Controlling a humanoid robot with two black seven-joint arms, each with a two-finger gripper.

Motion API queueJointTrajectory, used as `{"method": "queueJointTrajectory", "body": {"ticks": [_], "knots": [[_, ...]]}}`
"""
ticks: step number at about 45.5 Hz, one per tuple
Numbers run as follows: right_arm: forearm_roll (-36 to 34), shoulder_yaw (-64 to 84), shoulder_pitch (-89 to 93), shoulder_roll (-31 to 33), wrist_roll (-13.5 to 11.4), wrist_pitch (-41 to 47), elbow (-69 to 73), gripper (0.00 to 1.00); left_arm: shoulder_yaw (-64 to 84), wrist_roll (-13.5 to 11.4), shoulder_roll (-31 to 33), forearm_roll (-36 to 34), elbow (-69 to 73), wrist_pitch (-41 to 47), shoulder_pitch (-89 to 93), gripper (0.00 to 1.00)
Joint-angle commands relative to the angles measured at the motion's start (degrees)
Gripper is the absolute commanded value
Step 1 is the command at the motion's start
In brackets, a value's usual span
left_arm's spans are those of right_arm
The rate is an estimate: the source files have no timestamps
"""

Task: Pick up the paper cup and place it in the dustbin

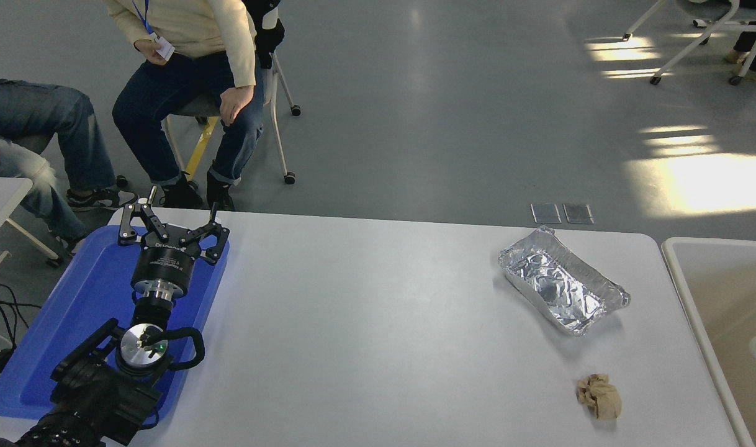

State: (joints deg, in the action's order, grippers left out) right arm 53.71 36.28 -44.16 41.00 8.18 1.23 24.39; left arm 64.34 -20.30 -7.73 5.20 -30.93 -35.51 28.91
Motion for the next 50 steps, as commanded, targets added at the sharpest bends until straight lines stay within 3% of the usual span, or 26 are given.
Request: {"method": "queueJointTrajectory", "body": {"ticks": [1,2,14,19,26,33,50], "knots": [[-1.15,-2.96,1.45,-1.01,0.09,-1.06,-0.65,0.85,0.00,-0.01,0.00,-0.01,0.00,0.00,0.00,1.00],[-1.59,-3.84,1.45,-1.01,0.09,-1.06,-0.66,1.00,0.00,-0.01,0.00,-0.01,0.00,0.00,0.00,1.00],[-4.67,-7.10,0.83,-0.40,0.35,-0.35,-0.04,1.00,0.00,-0.01,0.00,-0.01,0.00,0.00,0.00,1.00],[-4.67,-6.66,0.48,-0.22,1.84,-0.27,0.57,1.00,0.00,-0.01,0.00,-0.01,0.00,0.00,0.00,1.00],[-3.79,-4.82,-6.97,2.84,2.37,0.17,8.47,1.00,0.00,-0.01,0.00,-0.01,0.00,0.00,0.00,1.00],[-3.70,3.17,-19.45,7.42,1.84,0.70,21.65,1.00,0.00,-0.01,0.00,-0.01,0.00,0.00,0.00,1.00],[-3.70,24.00,-44.42,6.99,1.75,4.04,41.52,1.00,0.00,0.08,0.00,-0.01,0.00,0.00,0.09,1.00]]}}
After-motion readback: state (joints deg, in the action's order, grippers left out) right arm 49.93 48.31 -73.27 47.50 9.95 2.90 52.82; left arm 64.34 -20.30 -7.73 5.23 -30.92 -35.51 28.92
